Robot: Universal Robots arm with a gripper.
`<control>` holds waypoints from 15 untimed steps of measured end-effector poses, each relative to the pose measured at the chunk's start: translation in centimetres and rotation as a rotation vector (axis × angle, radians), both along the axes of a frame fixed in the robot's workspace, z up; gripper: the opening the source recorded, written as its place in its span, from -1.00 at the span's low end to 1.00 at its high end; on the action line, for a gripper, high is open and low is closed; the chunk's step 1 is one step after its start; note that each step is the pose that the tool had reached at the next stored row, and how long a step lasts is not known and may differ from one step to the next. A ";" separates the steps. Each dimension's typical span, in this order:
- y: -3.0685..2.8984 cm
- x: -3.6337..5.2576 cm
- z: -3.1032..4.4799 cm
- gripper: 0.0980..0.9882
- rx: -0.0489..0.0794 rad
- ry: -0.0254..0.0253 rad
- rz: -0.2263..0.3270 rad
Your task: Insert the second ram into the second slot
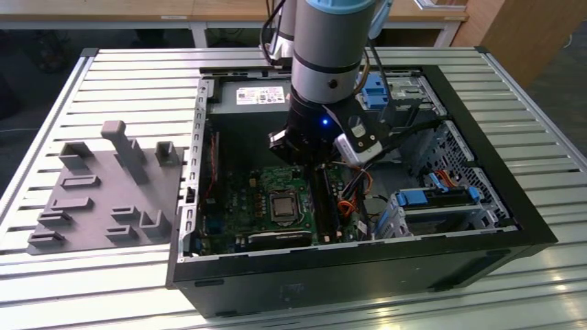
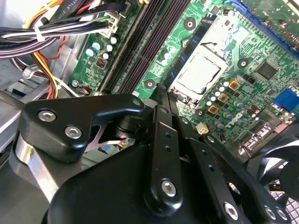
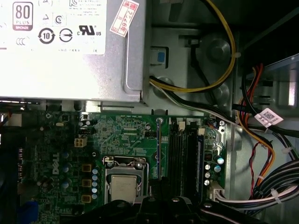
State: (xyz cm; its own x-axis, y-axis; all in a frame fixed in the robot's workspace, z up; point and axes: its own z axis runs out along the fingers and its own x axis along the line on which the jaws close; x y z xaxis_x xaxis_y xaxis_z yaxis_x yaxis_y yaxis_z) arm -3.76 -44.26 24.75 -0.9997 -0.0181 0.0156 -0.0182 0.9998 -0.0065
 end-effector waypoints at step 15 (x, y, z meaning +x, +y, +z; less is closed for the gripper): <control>-0.62 0.07 -0.38 -0.96 0.000 0.0004 -0.020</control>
State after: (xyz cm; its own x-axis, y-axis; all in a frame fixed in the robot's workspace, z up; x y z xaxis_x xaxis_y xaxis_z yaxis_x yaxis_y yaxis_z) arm -3.69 -44.88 24.37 -0.9999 0.0020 0.0161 0.0019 1.0000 -0.0063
